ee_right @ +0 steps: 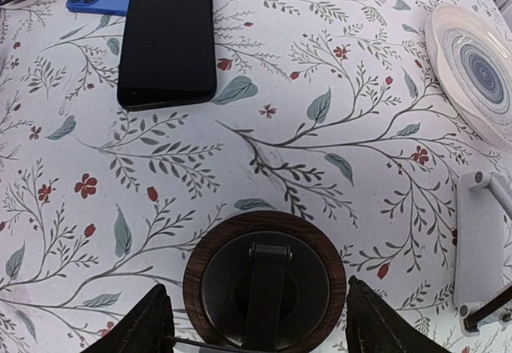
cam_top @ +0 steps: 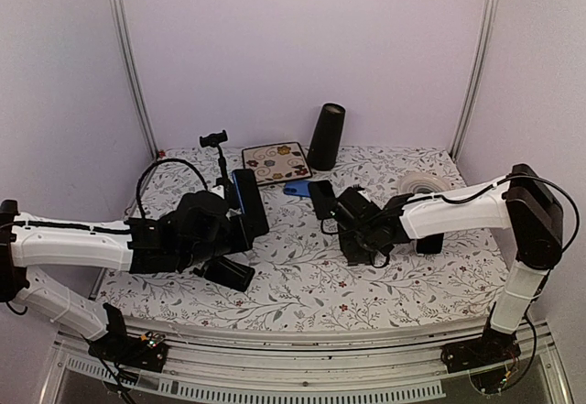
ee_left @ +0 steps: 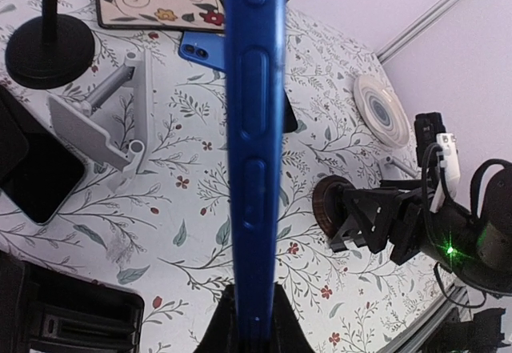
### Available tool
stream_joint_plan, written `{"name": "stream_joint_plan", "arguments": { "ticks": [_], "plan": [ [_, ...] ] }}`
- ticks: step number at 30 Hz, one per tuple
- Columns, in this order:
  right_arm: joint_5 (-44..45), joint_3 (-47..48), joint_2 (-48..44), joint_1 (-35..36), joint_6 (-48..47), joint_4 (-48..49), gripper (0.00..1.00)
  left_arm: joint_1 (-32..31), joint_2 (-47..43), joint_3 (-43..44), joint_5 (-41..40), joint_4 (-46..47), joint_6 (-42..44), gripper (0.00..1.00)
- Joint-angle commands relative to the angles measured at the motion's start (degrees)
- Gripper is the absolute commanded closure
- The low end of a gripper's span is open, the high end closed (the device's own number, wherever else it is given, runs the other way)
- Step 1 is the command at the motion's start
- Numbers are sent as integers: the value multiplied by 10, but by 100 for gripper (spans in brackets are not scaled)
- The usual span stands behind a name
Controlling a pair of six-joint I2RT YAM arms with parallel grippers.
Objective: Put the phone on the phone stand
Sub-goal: Move the phone stand to the center of the board.
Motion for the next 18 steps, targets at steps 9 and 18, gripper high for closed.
{"name": "stream_joint_plan", "arguments": {
  "ticks": [9, 18],
  "plan": [
    [-36, -69, -72, -71, -92, 94, 48, -1, 18, 25, 12, 50, 15, 100],
    [-88, -119, -99, -107, -128, 160, 47, -5, 28, 34, 17, 57, 24, 100]
  ]
}}
